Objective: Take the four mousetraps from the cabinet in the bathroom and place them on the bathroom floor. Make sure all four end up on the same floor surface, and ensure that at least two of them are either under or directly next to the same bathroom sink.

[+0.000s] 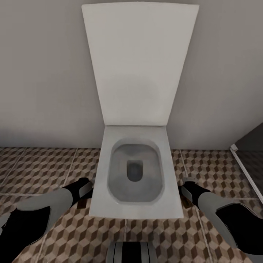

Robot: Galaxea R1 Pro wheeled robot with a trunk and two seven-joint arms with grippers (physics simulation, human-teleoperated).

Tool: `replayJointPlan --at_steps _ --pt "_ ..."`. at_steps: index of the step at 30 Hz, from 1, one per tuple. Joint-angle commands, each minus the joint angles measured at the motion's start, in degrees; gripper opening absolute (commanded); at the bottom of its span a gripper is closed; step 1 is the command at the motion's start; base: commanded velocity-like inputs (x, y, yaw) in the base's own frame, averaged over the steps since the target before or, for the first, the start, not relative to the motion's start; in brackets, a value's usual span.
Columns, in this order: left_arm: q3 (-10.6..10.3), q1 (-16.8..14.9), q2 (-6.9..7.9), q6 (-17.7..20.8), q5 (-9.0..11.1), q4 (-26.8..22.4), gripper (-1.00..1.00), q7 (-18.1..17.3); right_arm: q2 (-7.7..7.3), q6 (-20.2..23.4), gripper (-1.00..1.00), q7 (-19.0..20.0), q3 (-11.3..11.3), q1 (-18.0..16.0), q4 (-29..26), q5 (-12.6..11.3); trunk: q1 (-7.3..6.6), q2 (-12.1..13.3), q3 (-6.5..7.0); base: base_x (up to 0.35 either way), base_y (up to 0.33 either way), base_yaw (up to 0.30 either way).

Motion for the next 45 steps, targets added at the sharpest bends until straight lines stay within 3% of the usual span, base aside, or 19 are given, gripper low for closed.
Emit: replayJointPlan --at_steps 1,11,20,29,32,36,39,45 --pt "-0.27 -0.05 0.07 0.11 0.24 -0.24 -1.0 0.4 0.0 0.23 -1.0 -0.14 0.5 -0.04 -0.01 -0.5 0.01 -0.03 -0.27 0.0 0.0 0.0" --pt "-0.27 -0.05 0.07 0.11 0.24 -0.24 -1.0 0.4 0.01 0.23 -1.0 0.23 0.5 -0.05 0.04 -0.5 0.27 -0.17 -2.48 0.0 0.0 0.0" --pt "-0.27 -0.05 0.07 0.11 0.2 -0.25 -1.0 0.4 0.0 -0.12 -1.0 0.25 0.5 -0.05 0.0 -0.5 0.27 -0.17 -2.48 0.0 0.0 0.0" --pt "-0.27 -0.05 0.04 -0.05 0.12 -0.43 -1.0 0.4 0.28 -6.1 -1.0 -0.03 0.47 0.57 0.4 -0.66 0.27 -0.17 -2.48 0.0 0.0 0.0" --pt "-0.32 -0.05 0.09 -1.49 0.01 -0.25 -1.0 0.54 0.05 -6.58 -1.0 -0.18 0.29 0.86 0.41 -0.67 0.27 -0.17 -2.48 0.0 0.0 0.0" --pt "-0.4 0.23 0.21 -4.85 -0.16 -0.11 -1.0 0.64 -0.63 -8.49 -1.0 -1.26 -1.6 0.97 0.49 -0.68 0.27 -0.17 -2.48 0.0 0.0 0.0" --pt "-1.55 0.52 0.13 -7.35 -2.14 -0.2 -1.0 0.65 -0.89 -9.69 -1.0 -3.03 -3.78 1.0 0.44 -0.68 0.27 -0.17 -2.48 0.0 0.0 0.0" --pt "-3.28 1.11 -0.34 -8.46 -6.9 -0.55 -1.0 0.47 -0.96 -10.09 -1.0 -3.71 -4.74 1.0 0.42 -0.66 0.27 -0.17 -2.48 0.0 0.0 0.0"
